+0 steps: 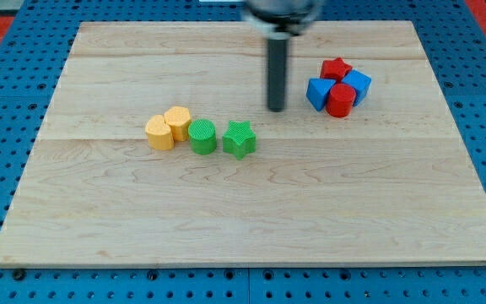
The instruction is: Separate red circle from blue blocks
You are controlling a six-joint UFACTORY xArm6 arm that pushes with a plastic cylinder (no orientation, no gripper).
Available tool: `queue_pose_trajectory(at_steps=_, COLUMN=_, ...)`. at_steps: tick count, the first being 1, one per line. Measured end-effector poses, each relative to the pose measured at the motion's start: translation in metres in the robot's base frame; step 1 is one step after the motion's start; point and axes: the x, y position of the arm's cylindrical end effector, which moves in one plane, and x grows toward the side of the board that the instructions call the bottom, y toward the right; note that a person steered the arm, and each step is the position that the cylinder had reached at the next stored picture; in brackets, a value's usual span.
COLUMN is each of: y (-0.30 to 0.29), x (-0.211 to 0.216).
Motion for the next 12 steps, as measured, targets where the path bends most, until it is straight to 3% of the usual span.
queue_pose_trajectory(at_steps=1, y=-0.003, x=0.069)
queue_pose_trajectory(at_steps=3, y=-0.124, x=0.063)
queue_pose_trajectory(at_steps=4, y=-0.13, x=0.061)
queue_pose_trajectory(at_steps=5, y=-0.087, x=0.056)
queue_pose_trajectory(at_steps=10, y=-0.092, x=0.06)
queue_pose_trajectory(at_steps=11, y=-0.059, x=0.056)
queue_pose_trajectory(at_steps=12, y=0.024, x=0.059)
